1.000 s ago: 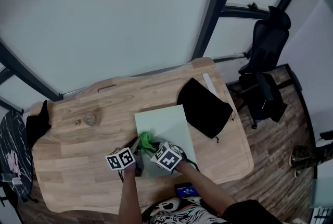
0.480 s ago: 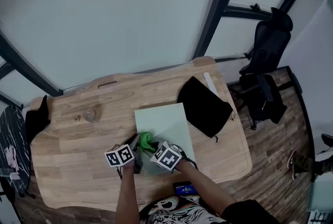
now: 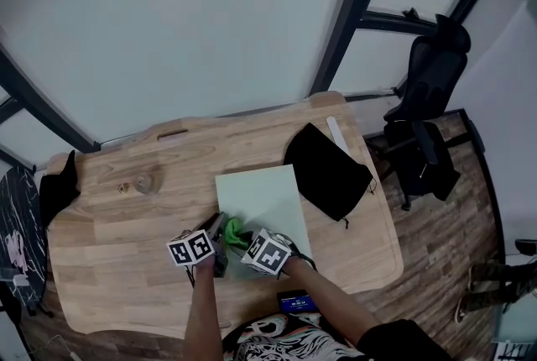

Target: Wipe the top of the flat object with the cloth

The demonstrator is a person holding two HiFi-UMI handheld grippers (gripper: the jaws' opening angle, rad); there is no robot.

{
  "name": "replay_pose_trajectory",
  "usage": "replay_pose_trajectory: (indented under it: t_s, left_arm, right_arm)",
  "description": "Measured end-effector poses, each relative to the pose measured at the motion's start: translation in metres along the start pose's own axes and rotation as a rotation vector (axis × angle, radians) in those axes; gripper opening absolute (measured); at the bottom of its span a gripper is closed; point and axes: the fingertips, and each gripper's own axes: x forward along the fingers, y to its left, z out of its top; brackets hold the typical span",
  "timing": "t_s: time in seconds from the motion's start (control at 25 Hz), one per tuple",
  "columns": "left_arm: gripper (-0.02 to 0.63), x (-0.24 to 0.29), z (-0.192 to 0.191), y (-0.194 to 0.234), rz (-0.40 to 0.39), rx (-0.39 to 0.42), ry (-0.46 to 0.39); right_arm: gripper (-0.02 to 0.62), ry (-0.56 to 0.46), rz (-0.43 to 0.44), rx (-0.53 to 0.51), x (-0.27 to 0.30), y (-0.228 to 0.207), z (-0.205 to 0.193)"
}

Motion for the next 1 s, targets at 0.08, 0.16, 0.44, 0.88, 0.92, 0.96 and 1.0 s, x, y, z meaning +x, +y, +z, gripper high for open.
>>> replay_pose_trajectory:
  t_s: [0.08,0.16,0.44,0.88,0.92,0.96,1.0]
  left_arm:
    - [0.095,0.000,0.000,0.000,-0.001,-0.003,-0.004]
    - [0.095,0.000,0.000,0.000,-0.002,-0.004,-0.004]
    - [0.095,0.000,0.001,0.000,-0.017,0.006,0.001]
    - [0.095,0.001,0.001,0.000,-0.018,0.014,-0.005]
    - [0.095,0.001,0.001,0.000,-0.019,0.013,-0.007]
    - [0.095,0.001,0.001,0.000,-0.020,0.013,-0.007]
    - [0.095,0.001,0.001,0.000,-0.021,0.013,-0.006]
  right_arm:
    - [0.089,0.006,0.018,-0.006,0.000,0.004,-0.002]
    - [0.089,0.014,0.033,-0.003,0.000,0.007,-0.004]
    - [0.089,0.026,0.062,-0.026,-0.001,0.019,-0.008]
    - [0.089,0.053,0.096,-0.011,-0.002,0.040,-0.021]
    - [0.089,0.058,0.100,-0.011,-0.003,0.042,-0.022]
    - [0.089,0.061,0.106,-0.017,-0.002,0.044,-0.024]
    - [0.089,0.062,0.114,-0.024,-0.002,0.045,-0.025]
